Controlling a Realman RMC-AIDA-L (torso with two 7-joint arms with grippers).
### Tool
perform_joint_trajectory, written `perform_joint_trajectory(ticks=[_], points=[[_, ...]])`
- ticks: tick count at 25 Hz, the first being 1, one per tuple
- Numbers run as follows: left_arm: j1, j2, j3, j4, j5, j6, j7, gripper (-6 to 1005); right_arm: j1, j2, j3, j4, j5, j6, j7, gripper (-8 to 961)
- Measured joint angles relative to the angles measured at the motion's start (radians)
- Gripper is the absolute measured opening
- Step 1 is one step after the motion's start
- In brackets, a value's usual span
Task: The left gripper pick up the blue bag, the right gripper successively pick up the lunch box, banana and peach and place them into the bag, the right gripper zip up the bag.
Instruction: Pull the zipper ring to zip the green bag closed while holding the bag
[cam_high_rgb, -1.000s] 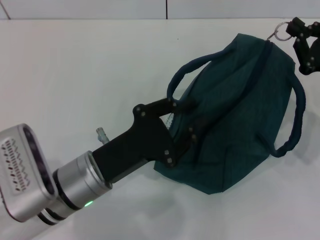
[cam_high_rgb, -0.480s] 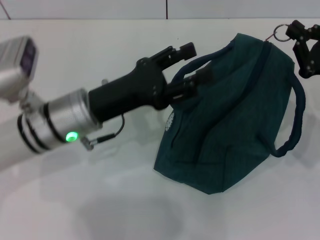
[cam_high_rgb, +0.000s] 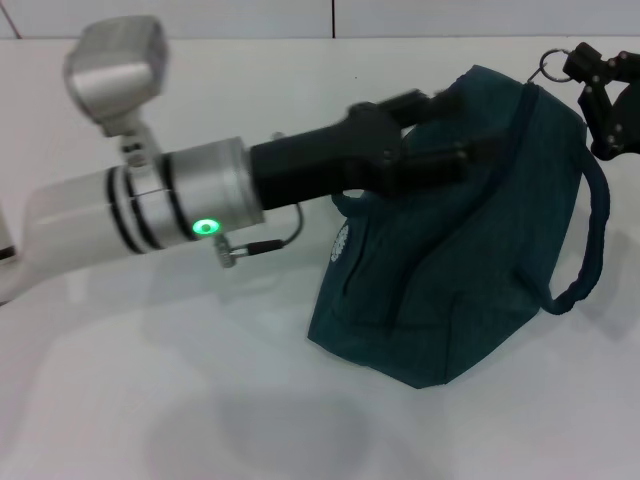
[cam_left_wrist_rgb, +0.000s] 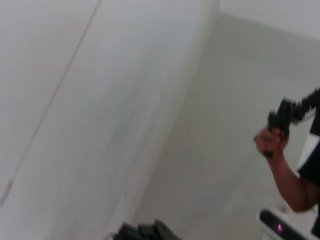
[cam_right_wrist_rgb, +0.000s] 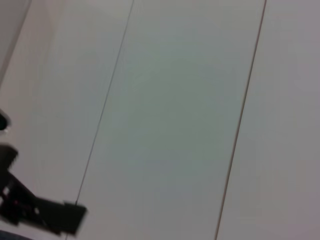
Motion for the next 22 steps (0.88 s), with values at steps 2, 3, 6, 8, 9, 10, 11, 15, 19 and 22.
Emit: perform_joint_trajectory(ticks=[2,3,6,8,9,10,11,15,19,22], points=[[-0.017,0.000,0.000,0.029,0.028,-0.057,0.000,829,0.002,0.000,0.000,0.005,0.000,0.000,0.000,16],[-0.023,0.000,0.000,0.044,0.041,-0.086,0.002,829,0.003,0.000,0.000,0.007,0.000,0.000,0.000,16],[-0.030,-0.001,0.000,0.080,0.062,-0.159,0.020,828,0.004,0.000,-0.001,0.011,0.000,0.000,0.000,17],[-0.025,-0.002,-0.002,0.091,0.062,-0.185,0.043,827,0.004,0.000,-0.002,0.016,0.000,0.000,0.000,16],[-0.020,-0.003,-0.004,0.096,0.061,-0.198,0.061,827,0.004,0.000,-0.002,0.018,0.000,0.000,0.000,15],[-0.015,-0.003,-0.005,0.101,0.060,-0.208,0.076,826,0.004,0.000,-0.002,0.021,0.000,0.000,0.000,14],[-0.011,-0.003,-0.006,0.106,0.058,-0.218,0.091,826,0.003,0.000,-0.002,0.024,0.000,0.000,0.000,13],[0.006,-0.003,-0.010,0.114,0.048,-0.236,0.135,724,0.003,0.000,-0.002,0.025,0.000,-0.001,0.000,11],[0.021,-0.003,-0.011,0.118,0.041,-0.238,0.168,650,0.002,0.000,-0.002,0.029,0.000,-0.003,0.000,12],[0.033,-0.003,-0.015,0.119,0.039,-0.234,0.194,615,0.004,0.000,-0.002,0.035,0.005,-0.005,0.000,12]])
